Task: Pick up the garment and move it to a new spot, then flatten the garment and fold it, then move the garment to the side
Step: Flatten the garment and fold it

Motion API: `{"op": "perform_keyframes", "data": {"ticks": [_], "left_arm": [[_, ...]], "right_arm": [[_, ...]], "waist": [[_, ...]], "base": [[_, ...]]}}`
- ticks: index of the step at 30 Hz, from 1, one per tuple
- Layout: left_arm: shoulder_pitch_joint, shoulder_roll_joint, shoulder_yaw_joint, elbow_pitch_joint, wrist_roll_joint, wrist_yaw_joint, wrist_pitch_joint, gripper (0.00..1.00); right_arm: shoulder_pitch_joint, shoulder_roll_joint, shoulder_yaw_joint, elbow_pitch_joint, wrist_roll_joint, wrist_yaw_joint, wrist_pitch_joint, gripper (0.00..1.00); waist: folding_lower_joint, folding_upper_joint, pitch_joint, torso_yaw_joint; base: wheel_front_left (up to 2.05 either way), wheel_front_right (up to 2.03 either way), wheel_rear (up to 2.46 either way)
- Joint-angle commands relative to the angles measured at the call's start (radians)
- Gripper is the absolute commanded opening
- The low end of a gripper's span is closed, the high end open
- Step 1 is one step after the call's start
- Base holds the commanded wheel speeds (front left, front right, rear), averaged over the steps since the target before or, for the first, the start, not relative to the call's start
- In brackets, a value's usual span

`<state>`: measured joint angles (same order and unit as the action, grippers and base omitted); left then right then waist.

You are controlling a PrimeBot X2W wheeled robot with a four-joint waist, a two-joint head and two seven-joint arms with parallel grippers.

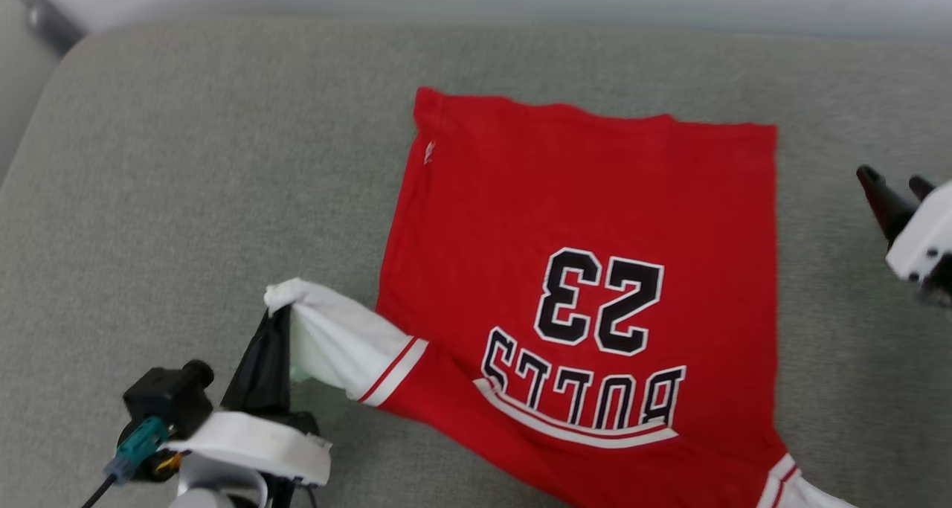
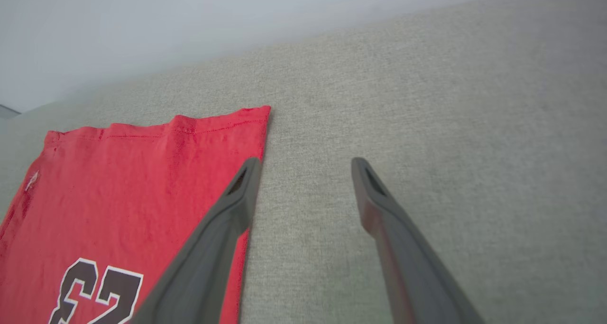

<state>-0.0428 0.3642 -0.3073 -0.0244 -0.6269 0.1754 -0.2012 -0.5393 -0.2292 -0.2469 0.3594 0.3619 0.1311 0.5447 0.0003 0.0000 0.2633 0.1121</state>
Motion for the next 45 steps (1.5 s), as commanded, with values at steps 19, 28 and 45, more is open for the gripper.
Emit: {"op": "perform_keyframes", "data": {"ticks": [19,28,45], "left_arm": [[-0.216,-0.083,-0.064,0.06,0.042,-0.112,-0.053,0.0],[-0.208,-0.099,-0.054,0.107,0.032,-0.129,-0.059,0.0],[-0.03,-0.037,-0.011,0.149,0.004,-0.063,-0.02,0.0]], "right_arm": [[-0.325,-0.016,0.015,0.266,-0.133,-0.001,0.468,1.0],[-0.328,-0.016,-0.016,0.234,-0.143,-0.001,0.508,0.0],[-0.055,-0.225,0.129,-0.1,-0.001,-0.001,0.437,0.0]], "waist": [[-0.0003,0.0,0.246,0.156],[-0.0003,0.0,0.209,0.161],[-0.0003,0.0,-0.125,0.027]], "base": [[0.0,0.0,0.0],[0.0,0.0,0.0],[0.0,0.0,0.0]]}}
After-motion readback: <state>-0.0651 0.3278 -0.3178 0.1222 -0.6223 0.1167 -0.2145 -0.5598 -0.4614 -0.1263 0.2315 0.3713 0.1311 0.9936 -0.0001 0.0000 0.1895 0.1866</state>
